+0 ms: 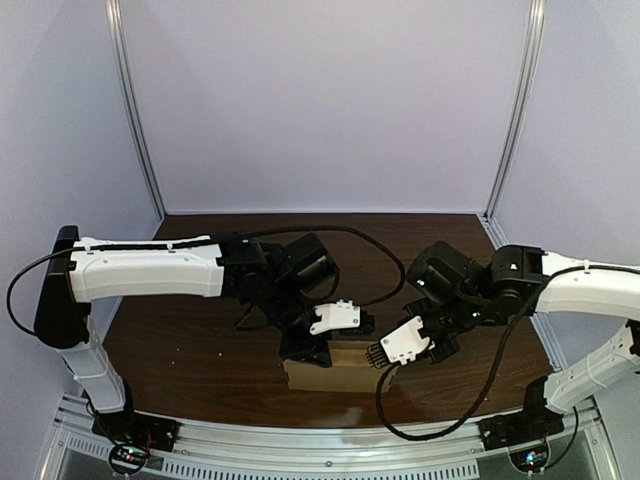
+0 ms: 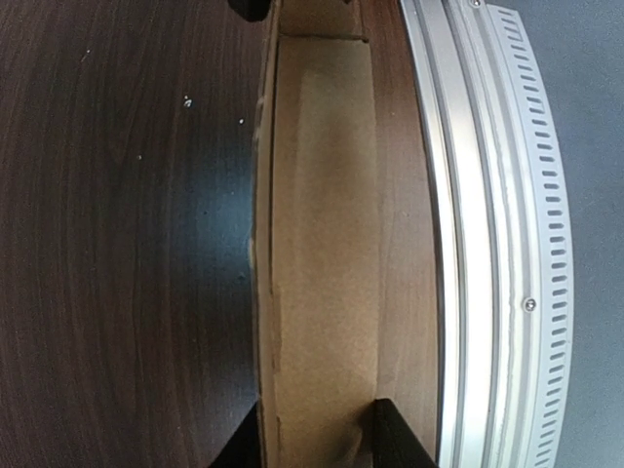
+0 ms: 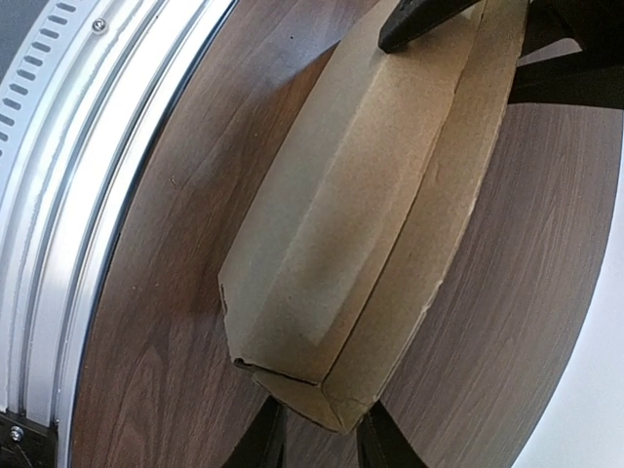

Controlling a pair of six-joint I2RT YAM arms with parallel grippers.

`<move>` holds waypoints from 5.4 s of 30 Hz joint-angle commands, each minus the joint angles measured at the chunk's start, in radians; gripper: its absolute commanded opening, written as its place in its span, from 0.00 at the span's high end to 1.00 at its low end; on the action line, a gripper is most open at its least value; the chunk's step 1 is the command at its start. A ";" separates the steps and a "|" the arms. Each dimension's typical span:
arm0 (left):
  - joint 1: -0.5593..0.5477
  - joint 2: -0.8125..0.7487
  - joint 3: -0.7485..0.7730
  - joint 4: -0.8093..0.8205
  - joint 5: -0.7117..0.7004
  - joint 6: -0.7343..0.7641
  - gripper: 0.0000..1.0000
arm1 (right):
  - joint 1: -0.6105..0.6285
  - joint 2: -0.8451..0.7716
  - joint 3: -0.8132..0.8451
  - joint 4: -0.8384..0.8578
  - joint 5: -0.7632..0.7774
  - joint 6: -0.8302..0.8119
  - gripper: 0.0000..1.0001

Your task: Fold the paper box

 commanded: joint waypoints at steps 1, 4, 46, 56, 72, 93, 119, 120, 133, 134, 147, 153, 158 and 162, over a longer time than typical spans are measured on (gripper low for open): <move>0.002 0.008 -0.013 0.024 -0.066 -0.011 0.67 | 0.022 -0.015 -0.020 0.008 0.051 0.001 0.76; 0.003 0.011 -0.012 0.026 -0.069 -0.014 0.68 | 0.026 -0.014 -0.021 0.015 0.063 0.005 0.76; 0.003 0.022 -0.010 0.026 -0.106 -0.008 0.68 | 0.194 -0.023 -0.063 0.009 0.348 -0.014 0.81; 0.003 0.022 -0.013 0.027 -0.116 -0.019 0.69 | 0.197 -0.017 -0.084 0.023 0.352 -0.009 0.81; 0.003 0.021 -0.041 0.058 -0.127 -0.040 0.69 | 0.256 -0.002 -0.141 0.097 0.477 0.003 0.82; 0.004 0.034 -0.068 0.076 -0.183 -0.038 0.69 | 0.357 -0.026 -0.282 0.167 0.597 -0.055 0.80; 0.001 0.010 -0.098 0.075 -0.142 0.030 0.65 | 0.429 -0.050 -0.386 0.281 0.735 -0.129 0.74; 0.000 0.011 -0.099 0.078 -0.141 0.031 0.66 | 0.427 -0.053 -0.379 0.281 0.736 -0.124 0.73; 0.000 -0.010 -0.124 0.110 -0.214 0.033 0.72 | 0.113 -0.170 -0.131 -0.107 0.287 0.011 0.49; 0.000 -0.012 -0.127 0.115 -0.220 0.034 0.72 | 0.080 -0.189 -0.132 -0.111 0.259 0.020 0.48; 0.063 0.063 -0.033 0.124 -0.312 -0.033 0.74 | -0.219 -0.223 -0.089 0.138 0.134 0.446 0.22; 0.125 0.092 0.053 0.035 -0.182 -0.119 0.74 | -0.580 -0.016 0.149 0.043 -0.320 0.695 0.34; 0.148 0.100 0.085 -0.011 -0.149 -0.217 0.73 | -0.636 0.123 0.243 0.017 -0.415 0.702 0.45; 0.191 0.099 0.093 -0.029 -0.097 -0.275 0.73 | -0.589 0.171 0.255 0.062 -0.409 0.720 0.45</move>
